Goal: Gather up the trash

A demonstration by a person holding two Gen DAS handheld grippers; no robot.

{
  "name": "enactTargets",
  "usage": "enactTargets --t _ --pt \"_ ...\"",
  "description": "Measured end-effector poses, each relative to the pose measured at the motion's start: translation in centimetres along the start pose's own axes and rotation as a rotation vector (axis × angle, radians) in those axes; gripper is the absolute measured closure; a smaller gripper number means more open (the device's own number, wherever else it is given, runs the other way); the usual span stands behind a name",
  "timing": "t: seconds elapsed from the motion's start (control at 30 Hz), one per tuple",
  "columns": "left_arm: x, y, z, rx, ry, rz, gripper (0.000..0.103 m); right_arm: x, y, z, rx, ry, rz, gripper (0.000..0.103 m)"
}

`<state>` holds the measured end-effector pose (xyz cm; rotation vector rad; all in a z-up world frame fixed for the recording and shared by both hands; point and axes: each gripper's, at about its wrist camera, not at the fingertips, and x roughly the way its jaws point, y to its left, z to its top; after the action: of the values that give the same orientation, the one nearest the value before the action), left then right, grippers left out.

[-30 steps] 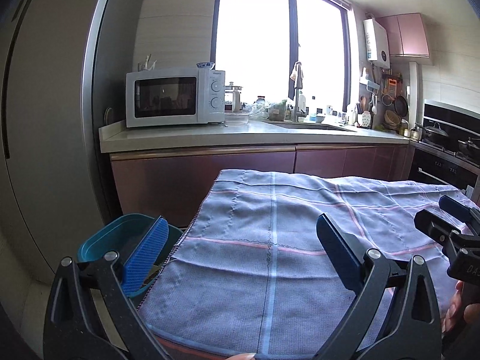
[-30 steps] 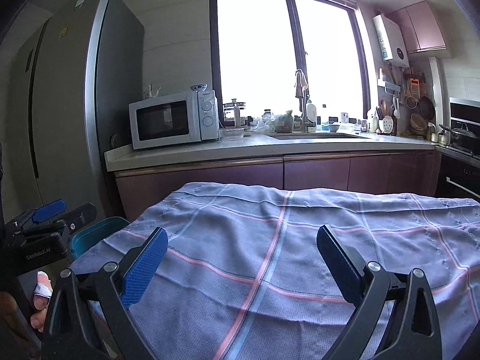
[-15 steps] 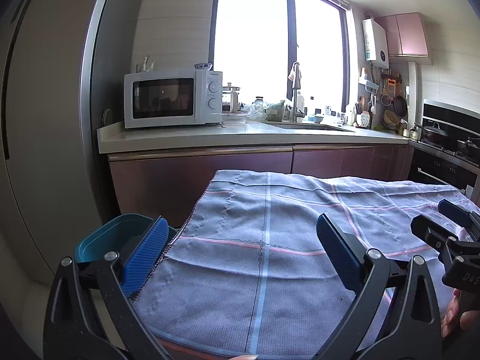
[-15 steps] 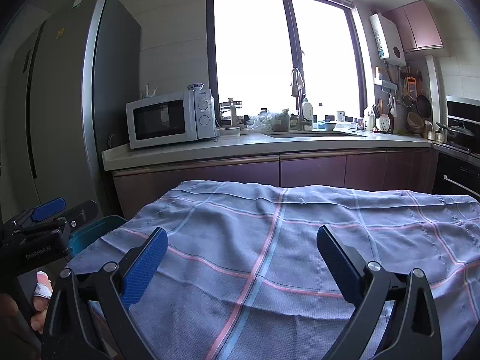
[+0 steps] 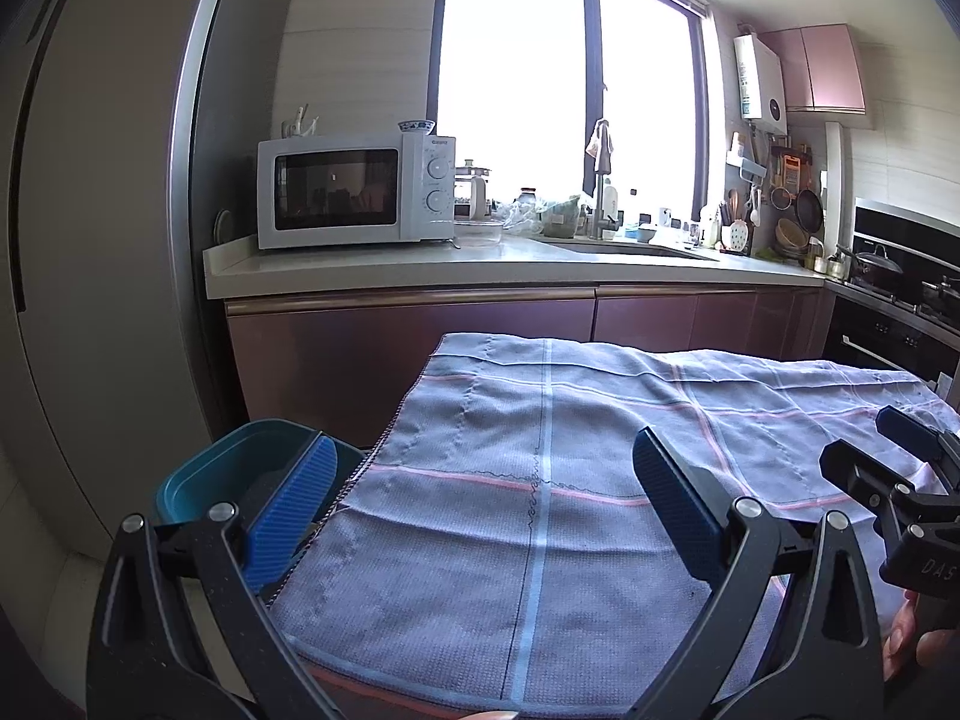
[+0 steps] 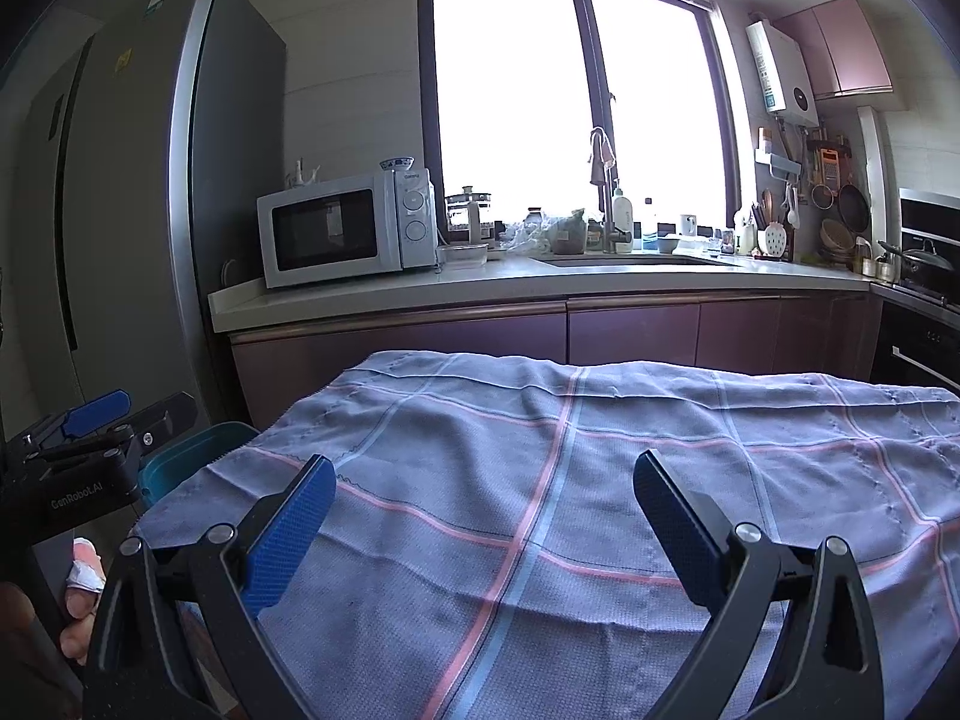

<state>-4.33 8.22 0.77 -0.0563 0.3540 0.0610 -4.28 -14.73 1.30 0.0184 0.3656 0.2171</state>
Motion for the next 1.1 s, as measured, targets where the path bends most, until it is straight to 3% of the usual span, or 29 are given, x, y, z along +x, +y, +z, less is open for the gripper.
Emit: enactTargets --t 1.1 --pt "-0.45 0.32 -0.10 -0.001 0.001 0.024 0.006 -0.05 0.40 -0.19 0.005 0.007 0.011 0.007"
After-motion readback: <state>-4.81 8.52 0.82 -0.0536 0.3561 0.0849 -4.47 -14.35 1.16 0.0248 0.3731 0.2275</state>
